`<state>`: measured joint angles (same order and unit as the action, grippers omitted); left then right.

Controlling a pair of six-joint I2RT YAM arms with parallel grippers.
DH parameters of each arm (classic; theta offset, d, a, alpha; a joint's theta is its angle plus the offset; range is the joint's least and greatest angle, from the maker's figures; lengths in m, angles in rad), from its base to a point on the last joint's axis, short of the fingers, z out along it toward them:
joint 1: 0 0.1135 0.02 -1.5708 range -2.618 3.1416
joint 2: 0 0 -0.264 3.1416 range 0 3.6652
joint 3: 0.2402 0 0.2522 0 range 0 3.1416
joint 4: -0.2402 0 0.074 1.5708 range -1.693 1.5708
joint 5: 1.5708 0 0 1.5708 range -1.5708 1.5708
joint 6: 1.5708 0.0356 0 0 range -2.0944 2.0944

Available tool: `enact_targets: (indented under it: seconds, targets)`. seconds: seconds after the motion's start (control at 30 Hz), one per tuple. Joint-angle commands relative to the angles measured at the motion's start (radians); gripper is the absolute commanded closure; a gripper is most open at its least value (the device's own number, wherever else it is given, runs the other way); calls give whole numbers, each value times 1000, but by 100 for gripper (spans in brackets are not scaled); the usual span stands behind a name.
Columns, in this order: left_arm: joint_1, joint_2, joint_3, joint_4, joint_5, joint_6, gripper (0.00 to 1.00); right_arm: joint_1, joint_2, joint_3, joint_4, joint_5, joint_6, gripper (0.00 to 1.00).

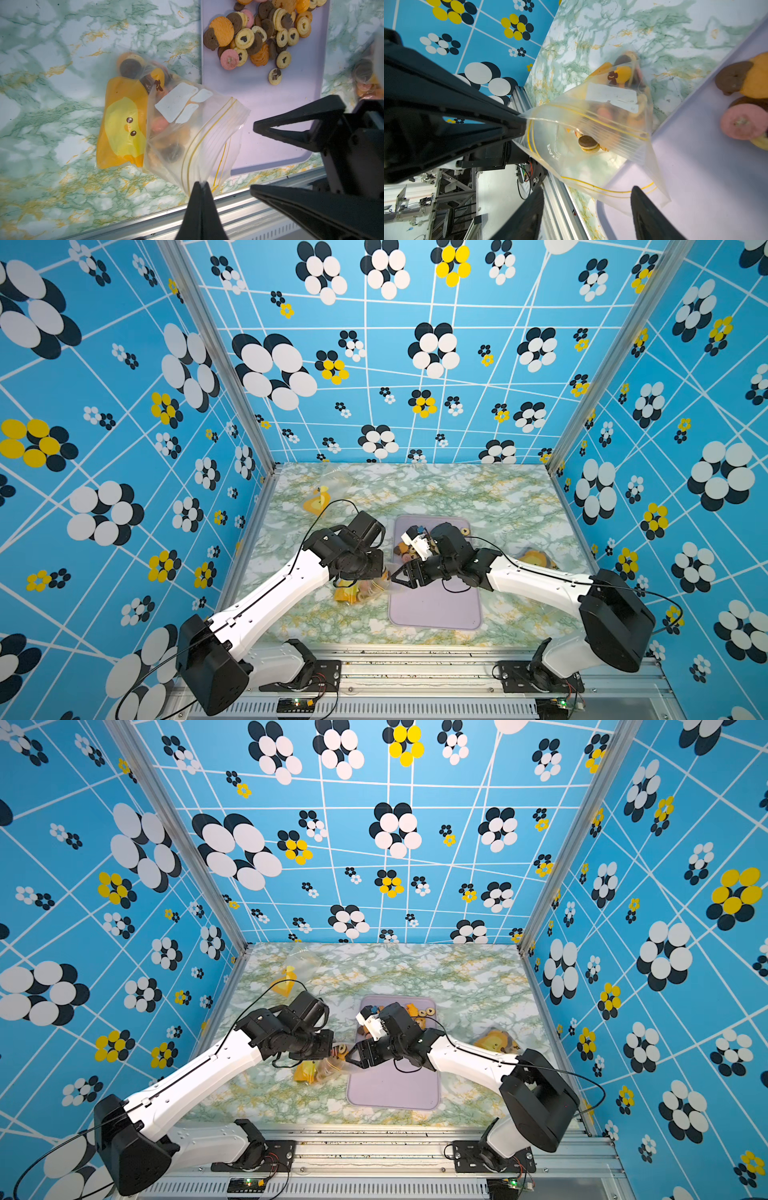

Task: Pour cookies out of the ziploc bag
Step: Pick up the ziploc bag from the center of the board.

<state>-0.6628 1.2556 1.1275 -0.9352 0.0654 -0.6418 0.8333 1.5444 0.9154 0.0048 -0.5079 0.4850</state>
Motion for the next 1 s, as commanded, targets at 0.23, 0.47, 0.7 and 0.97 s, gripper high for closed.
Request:
enact_targets:
  seconds: [0.23, 0.47, 0.7, 0.97]
  targets:
    - [68, 1, -14, 42, 89, 22, 100, 73, 123, 50, 118, -34, 3, 32]
    - [106, 46, -15, 101, 146, 34, 100, 88, 160, 35, 180, 0, 31, 38]
    - [115, 39, -35, 121, 171, 31, 100, 89, 178, 52, 178, 3, 43, 65]
    - [183, -31, -117, 186, 234, -12, 90, 88, 178, 35, 178, 9, 61, 82]
